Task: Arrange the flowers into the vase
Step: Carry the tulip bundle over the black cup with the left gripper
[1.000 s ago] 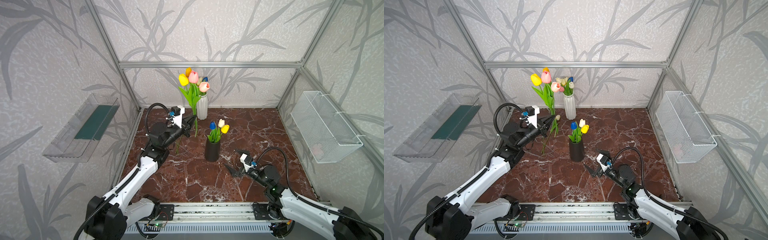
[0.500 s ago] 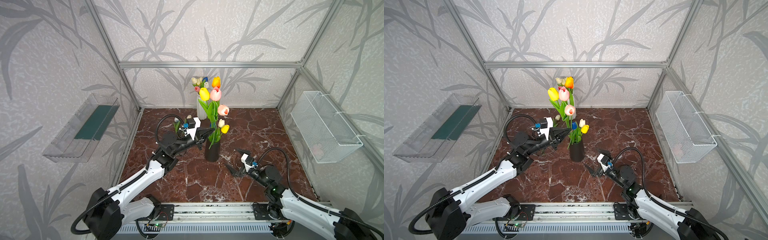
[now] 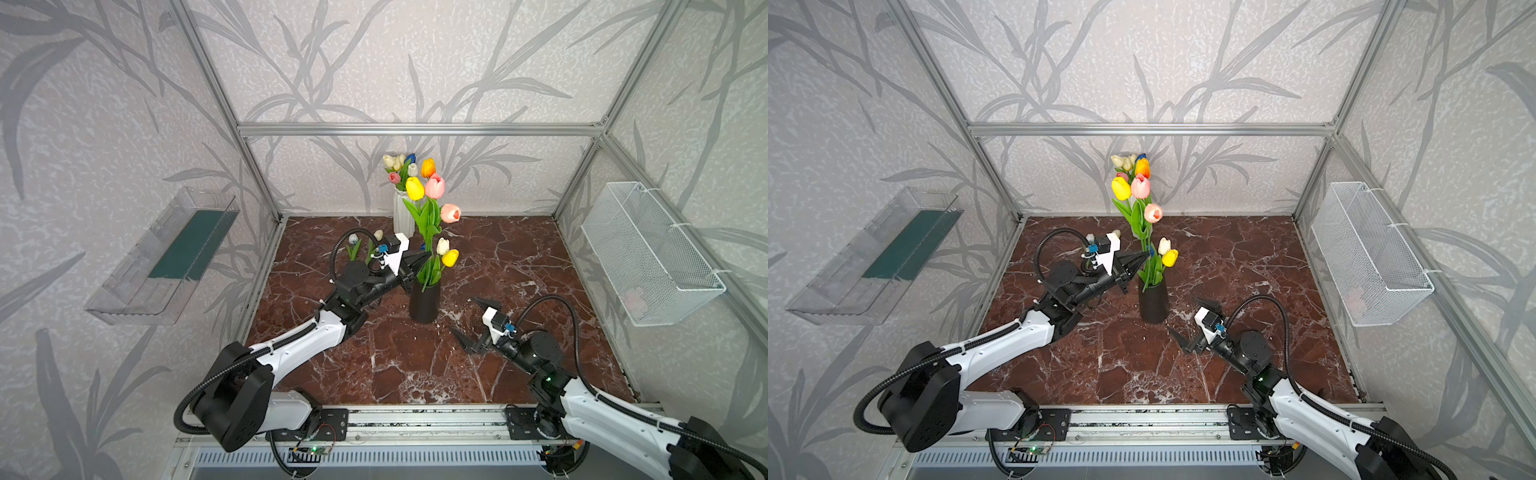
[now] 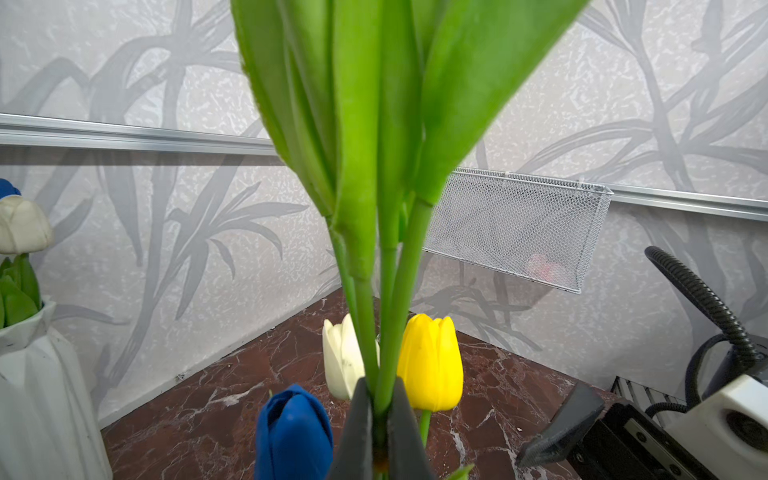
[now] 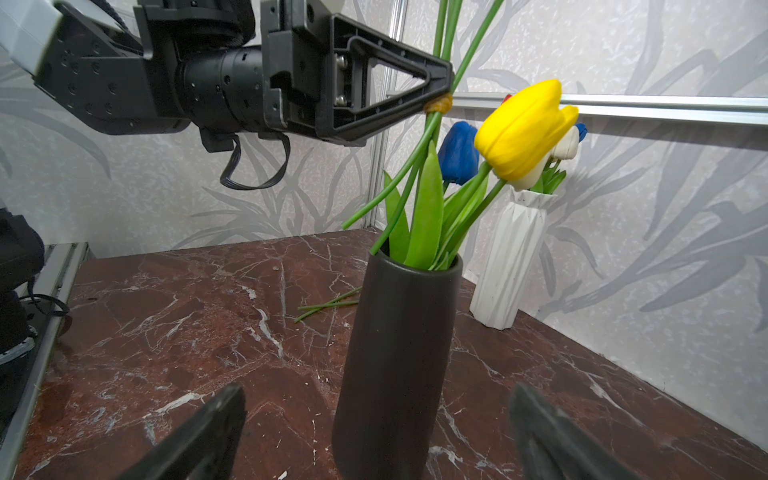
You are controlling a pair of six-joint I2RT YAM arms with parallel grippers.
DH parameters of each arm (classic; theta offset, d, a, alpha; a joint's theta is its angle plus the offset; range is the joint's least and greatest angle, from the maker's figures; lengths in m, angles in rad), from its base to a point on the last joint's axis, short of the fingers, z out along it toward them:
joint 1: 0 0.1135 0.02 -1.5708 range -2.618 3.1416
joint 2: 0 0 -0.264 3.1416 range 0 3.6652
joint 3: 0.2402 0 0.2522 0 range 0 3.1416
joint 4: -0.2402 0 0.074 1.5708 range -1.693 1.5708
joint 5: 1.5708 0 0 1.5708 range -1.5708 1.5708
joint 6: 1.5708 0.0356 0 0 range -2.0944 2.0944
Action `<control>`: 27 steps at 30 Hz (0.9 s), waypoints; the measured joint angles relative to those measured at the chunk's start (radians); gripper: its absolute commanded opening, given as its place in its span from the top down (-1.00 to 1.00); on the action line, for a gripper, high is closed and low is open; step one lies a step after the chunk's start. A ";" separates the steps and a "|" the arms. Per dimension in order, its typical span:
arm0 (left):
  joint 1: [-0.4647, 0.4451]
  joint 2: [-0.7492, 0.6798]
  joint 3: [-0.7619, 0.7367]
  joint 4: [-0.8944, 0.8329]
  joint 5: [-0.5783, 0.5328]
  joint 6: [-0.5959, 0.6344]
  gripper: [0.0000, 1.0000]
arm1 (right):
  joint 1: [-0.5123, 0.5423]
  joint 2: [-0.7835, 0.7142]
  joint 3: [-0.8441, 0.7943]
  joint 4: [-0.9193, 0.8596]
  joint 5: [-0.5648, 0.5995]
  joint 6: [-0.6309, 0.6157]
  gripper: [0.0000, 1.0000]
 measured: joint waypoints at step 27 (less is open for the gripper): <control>0.003 0.087 0.040 0.014 -0.072 0.032 1.00 | 0.000 -0.020 0.000 -0.005 0.000 -0.001 -0.98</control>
